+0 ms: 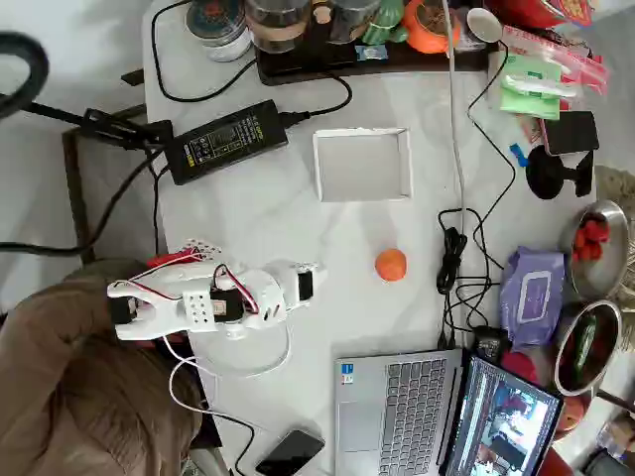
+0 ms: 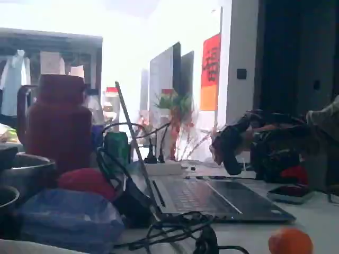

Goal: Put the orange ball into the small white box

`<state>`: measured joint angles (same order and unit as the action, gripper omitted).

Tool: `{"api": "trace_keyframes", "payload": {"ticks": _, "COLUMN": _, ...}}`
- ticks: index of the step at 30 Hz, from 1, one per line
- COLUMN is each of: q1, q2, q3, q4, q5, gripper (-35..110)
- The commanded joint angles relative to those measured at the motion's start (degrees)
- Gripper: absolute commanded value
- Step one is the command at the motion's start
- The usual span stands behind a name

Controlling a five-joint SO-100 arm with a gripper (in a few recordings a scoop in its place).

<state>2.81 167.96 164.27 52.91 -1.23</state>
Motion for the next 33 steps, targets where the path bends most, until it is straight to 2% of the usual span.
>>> {"api": "trace_keyframes", "payload": {"ticks": 1, "q1": 0.35, "q2": 0.35, "q3": 0.09, "q4": 0.44, "q5": -0.53, "gripper": 0}}
{"api": "trace_keyframes", "payload": {"ticks": 33, "q1": 0.79, "q2": 1.05, "q3": -0.09, "q4": -0.53, "q5": 0.00, "gripper": 0}}
